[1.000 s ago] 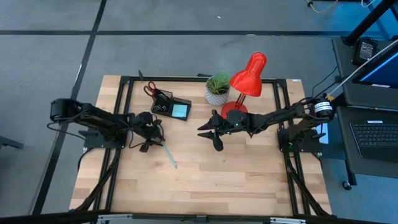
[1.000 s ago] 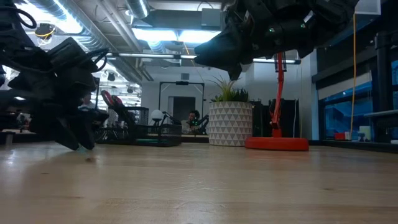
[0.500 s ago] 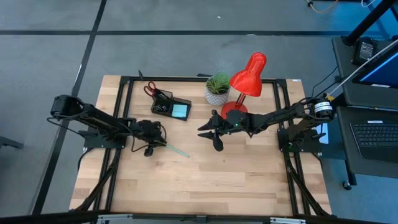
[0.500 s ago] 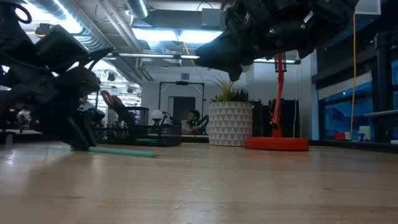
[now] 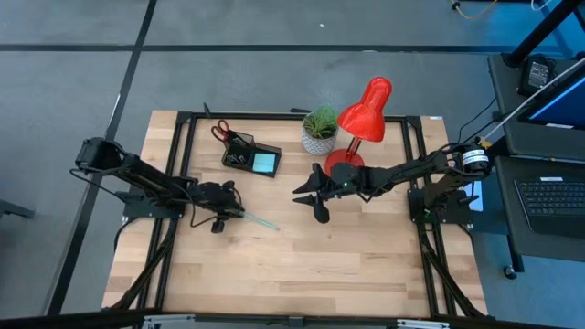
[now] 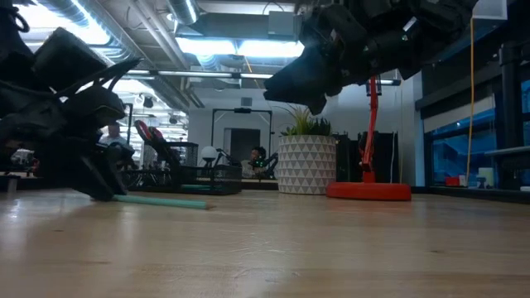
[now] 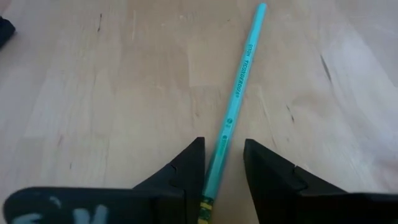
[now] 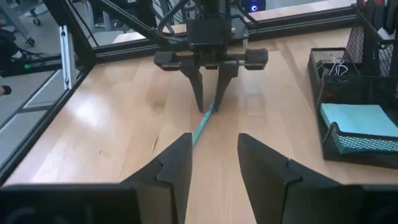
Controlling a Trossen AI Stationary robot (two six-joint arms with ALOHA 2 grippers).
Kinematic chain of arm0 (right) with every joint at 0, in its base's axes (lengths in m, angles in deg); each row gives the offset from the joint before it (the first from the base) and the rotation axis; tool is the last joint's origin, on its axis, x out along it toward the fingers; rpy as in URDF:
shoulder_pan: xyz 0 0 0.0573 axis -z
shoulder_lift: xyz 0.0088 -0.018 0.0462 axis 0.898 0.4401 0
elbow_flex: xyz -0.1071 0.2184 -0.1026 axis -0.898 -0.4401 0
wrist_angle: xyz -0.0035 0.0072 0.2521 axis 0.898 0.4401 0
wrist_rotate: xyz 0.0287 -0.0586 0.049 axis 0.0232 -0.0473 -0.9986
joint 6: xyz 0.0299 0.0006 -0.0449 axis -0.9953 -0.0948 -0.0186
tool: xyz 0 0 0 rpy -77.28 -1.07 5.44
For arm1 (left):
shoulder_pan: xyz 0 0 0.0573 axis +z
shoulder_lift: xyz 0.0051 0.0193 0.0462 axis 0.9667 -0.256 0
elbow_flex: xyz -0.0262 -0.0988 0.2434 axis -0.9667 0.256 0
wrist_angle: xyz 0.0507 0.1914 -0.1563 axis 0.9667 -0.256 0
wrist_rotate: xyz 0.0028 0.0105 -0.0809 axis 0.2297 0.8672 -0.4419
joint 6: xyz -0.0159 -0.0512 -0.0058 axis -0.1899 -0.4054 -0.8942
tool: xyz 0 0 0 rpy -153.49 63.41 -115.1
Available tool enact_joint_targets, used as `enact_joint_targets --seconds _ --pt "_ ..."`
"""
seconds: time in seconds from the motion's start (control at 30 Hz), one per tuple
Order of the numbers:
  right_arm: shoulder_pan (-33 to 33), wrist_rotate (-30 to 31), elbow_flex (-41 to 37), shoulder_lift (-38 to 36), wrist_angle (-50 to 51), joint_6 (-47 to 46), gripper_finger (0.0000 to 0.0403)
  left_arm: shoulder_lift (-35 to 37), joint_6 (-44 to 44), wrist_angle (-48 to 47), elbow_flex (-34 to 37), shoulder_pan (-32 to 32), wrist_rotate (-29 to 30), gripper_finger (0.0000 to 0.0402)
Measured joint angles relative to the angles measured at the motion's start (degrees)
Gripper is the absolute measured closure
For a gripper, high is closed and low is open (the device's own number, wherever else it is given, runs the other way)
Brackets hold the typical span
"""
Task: Pick and place office supplies into organizer
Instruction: Put the blue pencil into the black desk organizer
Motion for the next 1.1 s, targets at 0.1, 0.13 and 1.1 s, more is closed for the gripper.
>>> enact_joint_targets --seconds 0.1,0.13,1.1 --pt "-0.01 0.0 0.0 0.0 0.13 0.56 0.0271 -0.04 -0.33 3.45 2.04 -0.04 -0.09 0.0295" --pt "-0.01 0.0 0.0 0.0 0.1 0.6 0.0271 -0.07 -0.83 3.31 1.9 -0.04 -0.05 0.0298" --pt "-0.07 0.0 0.0 0.0 2.21 1.69 0.0271 -27.1 -14.65 35.04 0.37 -13.54 17.04 0.0315"
